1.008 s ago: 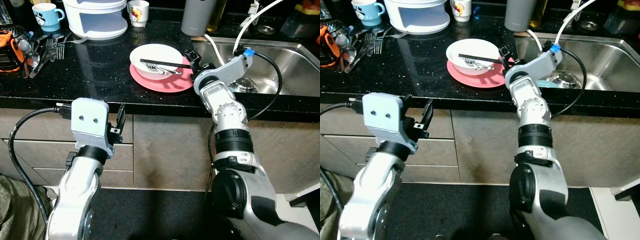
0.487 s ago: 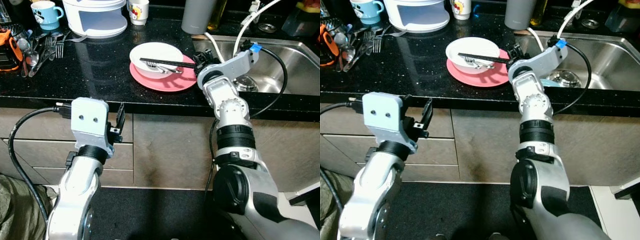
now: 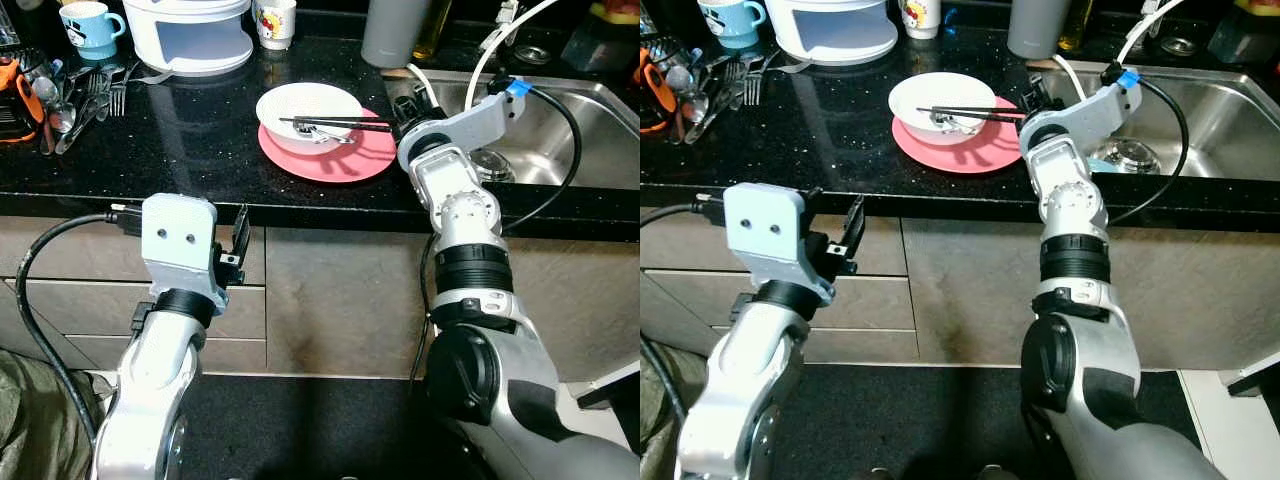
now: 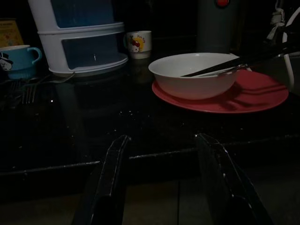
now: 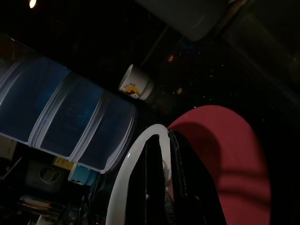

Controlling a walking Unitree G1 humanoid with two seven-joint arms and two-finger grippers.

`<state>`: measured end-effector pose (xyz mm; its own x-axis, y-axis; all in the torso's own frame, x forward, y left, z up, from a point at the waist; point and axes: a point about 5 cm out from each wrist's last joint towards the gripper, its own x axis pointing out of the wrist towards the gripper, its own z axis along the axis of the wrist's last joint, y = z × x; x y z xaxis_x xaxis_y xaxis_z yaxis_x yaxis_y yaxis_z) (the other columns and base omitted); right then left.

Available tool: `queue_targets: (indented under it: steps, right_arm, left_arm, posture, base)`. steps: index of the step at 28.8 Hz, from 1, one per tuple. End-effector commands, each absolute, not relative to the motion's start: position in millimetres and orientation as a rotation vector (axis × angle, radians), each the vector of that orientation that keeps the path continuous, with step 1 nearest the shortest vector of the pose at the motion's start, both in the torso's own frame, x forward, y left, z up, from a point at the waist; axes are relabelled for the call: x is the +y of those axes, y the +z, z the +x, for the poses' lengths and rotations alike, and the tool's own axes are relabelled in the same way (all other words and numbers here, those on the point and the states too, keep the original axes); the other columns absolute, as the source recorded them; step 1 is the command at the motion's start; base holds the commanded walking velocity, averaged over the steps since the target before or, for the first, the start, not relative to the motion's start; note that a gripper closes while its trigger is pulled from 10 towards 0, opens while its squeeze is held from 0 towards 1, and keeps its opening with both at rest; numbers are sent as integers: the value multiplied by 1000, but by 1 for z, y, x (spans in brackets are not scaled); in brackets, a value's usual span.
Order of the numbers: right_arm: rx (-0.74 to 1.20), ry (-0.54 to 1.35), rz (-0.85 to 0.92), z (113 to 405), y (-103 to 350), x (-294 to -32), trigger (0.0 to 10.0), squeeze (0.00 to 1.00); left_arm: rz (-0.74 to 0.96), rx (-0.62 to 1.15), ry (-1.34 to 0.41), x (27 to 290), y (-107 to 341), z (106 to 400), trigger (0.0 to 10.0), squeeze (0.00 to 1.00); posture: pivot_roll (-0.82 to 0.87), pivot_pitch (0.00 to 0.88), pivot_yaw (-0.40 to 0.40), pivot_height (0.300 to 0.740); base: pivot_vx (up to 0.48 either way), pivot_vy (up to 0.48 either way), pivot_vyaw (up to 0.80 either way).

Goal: Kitchen organization

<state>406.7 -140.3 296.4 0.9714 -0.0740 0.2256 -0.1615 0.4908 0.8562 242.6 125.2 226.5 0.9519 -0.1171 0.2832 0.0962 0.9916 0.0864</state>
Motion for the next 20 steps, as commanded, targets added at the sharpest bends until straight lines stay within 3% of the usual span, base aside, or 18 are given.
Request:
queue_targets:
  steps: [1,20]
  right_arm:
    - [-257,46,1093,408,298,-142,0,0]
    - [-338,39,1190,407,313,-154,0,0]
  left_arm:
    - [62,-287,-123,123,225,244,10000,0]
    - [66,-302,-133,122,227,247,10000,0]
  posture:
    - [161,68,-61,740]
    - [166,45,-53,740]
  base:
    - [0,0,0]
    - [0,0,0]
